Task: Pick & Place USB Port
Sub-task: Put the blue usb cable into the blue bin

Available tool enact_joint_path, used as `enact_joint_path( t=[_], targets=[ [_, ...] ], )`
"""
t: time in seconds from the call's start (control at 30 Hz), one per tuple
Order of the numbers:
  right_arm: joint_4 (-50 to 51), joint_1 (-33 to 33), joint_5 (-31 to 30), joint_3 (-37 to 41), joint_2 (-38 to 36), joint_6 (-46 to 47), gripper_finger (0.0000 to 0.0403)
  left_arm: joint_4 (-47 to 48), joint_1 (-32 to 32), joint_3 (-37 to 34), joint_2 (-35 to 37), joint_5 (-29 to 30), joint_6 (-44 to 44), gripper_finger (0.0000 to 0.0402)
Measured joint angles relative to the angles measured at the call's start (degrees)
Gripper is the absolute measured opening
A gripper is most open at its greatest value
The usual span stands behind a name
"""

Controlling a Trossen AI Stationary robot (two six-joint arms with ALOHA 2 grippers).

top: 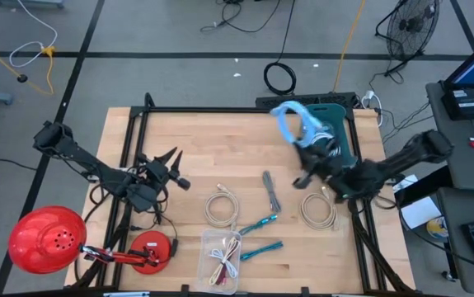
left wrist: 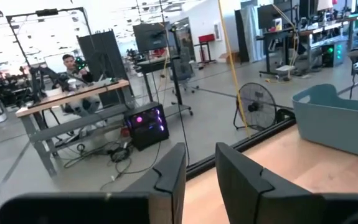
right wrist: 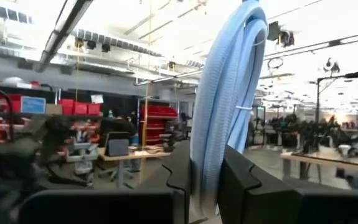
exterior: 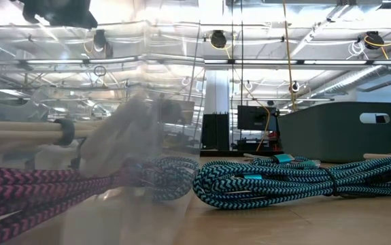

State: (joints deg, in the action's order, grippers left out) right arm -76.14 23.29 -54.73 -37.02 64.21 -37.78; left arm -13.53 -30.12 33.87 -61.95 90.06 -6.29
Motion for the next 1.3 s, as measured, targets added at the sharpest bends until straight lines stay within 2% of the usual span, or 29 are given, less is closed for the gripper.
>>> enact_joint_path(
  t=[0.1, 0.2, 0.33, 0.47, 0.6, 0.87, 1.03, 1.13, 1.3],
  targets=[
    [2.93, -1.32, 3.15, 6.94, -10.50, 1.57, 0.0031, 0.01, 0.06, 0.00, 0.00, -0.01, -0.36, 0.0090],
    [14.09, -3.75, 8.47, 10.46, -21.90, 7.28, 0.0031, 0.01, 0.53, 0.00, 0.00, -0.02, -1.13, 0.0090],
    [35.74, -8.84, 20.37, 9.79, -33.48, 16.33, 0.0031, 0.03, 1.41, 0.00, 0.00, -0.34, -1.37, 0.0090],
    [52.45, -14.42, 29.94, 6.60, -39.02, 22.32, 0.0031, 0.54, 2.30, 0.00, -0.02, -1.57, -1.86, 0.0090],
    [66.59, -19.97, 38.21, 2.18, -39.81, 27.64, 0.0031, 2.83, 2.66, 0.00, -0.02, -2.26, -3.89, 0.0090],
    [81.16, -31.37, 39.00, -1.91, -39.30, 36.63, 0.0031, 4.95, 2.77, 0.00, -0.02, -3.14, -6.38, 0.0090],
    [89.47, -39.52, 43.58, -2.81, -38.87, 42.57, 0.0031, 4.99, 2.57, 0.00, -0.02, -3.21, -6.29, 0.0090],
    [93.48, -44.74, 50.31, -2.81, -38.01, 45.41, 0.0031, 5.11, 2.57, 0.00, -0.02, -3.64, -6.27, 0.0090],
    [95.94, -53.88, 68.91, -2.81, -35.06, 48.06, 0.0031, 5.23, 2.57, 0.00, -0.02, -4.66, -6.24, 0.0090]
  ],
)
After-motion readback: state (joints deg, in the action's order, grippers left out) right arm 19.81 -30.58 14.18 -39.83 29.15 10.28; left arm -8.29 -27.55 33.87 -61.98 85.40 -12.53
